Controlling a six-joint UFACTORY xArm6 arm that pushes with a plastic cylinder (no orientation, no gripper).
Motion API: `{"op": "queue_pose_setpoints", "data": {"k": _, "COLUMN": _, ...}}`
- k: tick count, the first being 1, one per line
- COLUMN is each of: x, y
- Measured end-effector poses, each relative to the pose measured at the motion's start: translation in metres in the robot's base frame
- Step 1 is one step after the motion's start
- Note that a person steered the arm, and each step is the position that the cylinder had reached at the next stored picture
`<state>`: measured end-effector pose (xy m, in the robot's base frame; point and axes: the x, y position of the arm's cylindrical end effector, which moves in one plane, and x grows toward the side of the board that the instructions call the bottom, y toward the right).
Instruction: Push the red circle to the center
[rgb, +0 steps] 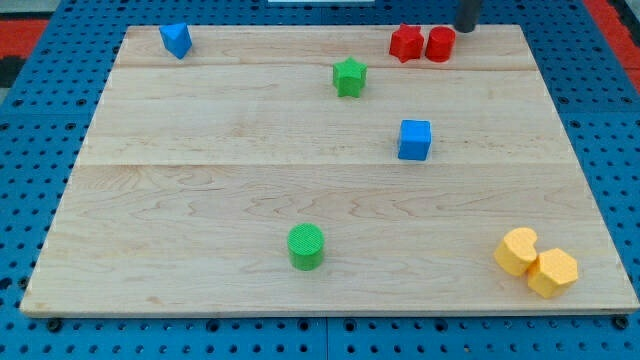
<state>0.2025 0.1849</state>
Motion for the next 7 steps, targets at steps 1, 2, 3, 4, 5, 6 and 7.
{"op": "queue_pose_setpoints", "data": {"k": 1, "x": 0.035, "y": -0.017}}
{"op": "queue_pose_setpoints", "data": {"k": 2, "x": 0.097, "y": -0.017}}
{"op": "queue_pose_setpoints", "data": {"k": 3, "x": 0.137, "y": -0.032}}
{"op": "queue_pose_setpoints", "data": {"k": 4, "x": 0.138, "y": 0.01}}
{"op": "queue_pose_setpoints", "data": {"k": 5, "x": 0.106, "y": 0.042}}
{"op": "queue_pose_setpoints", "data": {"k": 6, "x": 0.092, "y": 0.001}}
{"op": "queue_pose_setpoints", "data": {"k": 7, "x": 0.09, "y": -0.057}}
